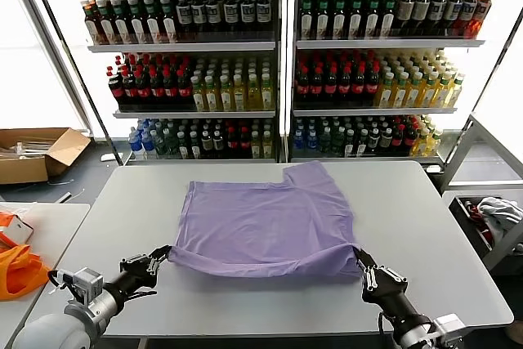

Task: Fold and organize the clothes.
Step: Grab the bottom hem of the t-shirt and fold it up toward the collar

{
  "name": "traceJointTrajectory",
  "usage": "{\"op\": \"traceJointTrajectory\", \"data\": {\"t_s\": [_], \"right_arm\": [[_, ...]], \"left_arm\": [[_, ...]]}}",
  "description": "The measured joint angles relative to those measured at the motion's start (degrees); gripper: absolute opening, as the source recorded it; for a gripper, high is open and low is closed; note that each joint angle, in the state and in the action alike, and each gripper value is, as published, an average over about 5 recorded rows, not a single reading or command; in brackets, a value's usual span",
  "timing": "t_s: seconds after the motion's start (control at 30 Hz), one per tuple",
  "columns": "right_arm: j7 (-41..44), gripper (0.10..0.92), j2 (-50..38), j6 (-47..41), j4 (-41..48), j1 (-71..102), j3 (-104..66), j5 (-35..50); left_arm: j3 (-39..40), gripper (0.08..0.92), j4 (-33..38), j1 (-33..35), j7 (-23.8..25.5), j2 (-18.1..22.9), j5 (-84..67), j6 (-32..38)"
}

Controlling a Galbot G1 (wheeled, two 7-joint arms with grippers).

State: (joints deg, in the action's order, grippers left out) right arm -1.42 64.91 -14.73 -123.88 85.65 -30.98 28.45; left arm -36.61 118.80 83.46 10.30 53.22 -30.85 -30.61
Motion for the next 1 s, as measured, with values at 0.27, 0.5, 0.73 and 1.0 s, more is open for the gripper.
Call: {"op": "traceJointTrajectory", "data": {"t_s": [0.27,0.5,0.73,1.0], "right_arm": [[-1.0,0.127,0.2,-1.7,9.9,-11.9,6.6,-1.2],[-1.6,0.31,1.1,-2.9,14.9,-17.8,11.7,-3.8],[-3.1,0.518,0.4,-4.7,15.2,-18.4,12.2,-5.7],[-5.7,0.742,0.1,-7.2,11.4,-13.4,9.4,-8.1]], "left_arm": [[5.5,0.085,-8.2,-9.6,-1.1,-0.2,-2.7,0.4],[9.5,0.208,-14.9,-15.4,-2.7,2.1,-2.4,2.2],[10.0,0.407,-16.6,-16.8,-4.3,3.1,-1.9,3.3],[8.9,0.641,-12.9,-12.9,-5.2,4.7,-0.3,4.4]]}}
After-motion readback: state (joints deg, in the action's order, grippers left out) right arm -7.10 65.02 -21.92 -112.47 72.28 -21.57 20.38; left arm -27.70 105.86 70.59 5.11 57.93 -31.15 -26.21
